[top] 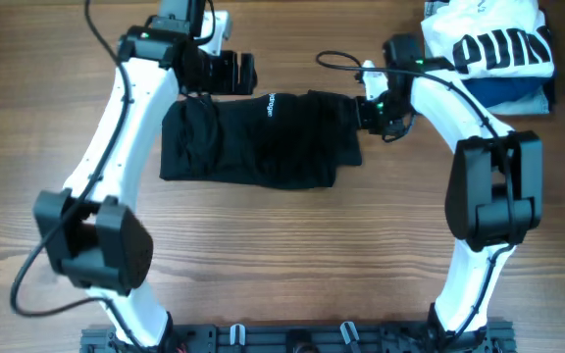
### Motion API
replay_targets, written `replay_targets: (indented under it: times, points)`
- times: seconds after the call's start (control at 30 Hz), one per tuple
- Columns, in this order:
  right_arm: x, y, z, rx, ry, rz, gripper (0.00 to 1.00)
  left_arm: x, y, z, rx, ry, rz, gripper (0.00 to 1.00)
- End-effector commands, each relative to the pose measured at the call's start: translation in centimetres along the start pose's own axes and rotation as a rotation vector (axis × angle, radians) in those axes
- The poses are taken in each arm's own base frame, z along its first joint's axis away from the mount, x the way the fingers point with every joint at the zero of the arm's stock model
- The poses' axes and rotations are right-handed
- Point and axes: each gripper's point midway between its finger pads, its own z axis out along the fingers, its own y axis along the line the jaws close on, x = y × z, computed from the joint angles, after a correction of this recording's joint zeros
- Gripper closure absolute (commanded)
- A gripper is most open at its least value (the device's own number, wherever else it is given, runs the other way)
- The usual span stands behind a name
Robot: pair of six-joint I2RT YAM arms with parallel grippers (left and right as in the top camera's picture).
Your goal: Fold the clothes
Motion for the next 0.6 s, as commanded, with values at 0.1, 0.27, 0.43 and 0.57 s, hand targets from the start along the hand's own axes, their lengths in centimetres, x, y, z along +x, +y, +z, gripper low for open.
replay_targets:
  times: [0.1, 0.27, 0.43, 0.57]
  points:
    - [2.7, 2.3, 3.5, -0.296, 0.005, -0.035, 0.00, -2.1, 0.6, -7.5, -0.130, -0.177, 0.013, 0.00]
    - [3.4, 7.6, 4.0, -0.480, 0.007, -0.125, 0.12, -1.9, 1.5, -7.8, -0.160, -0.174, 0.000, 0.00]
    - [2.8, 9.1, 4.3, -0.502, -0.015, -0.147, 0.68, -1.2, 3.1, -8.0, -0.207, -0.144, -0.028, 0.00]
    - [0.1, 6.4, 2.3, -0.491, -0.095, -0.036, 0.96, -1.0, 4.3, -8.3, -0.230, -0.138, -0.049, 0.00]
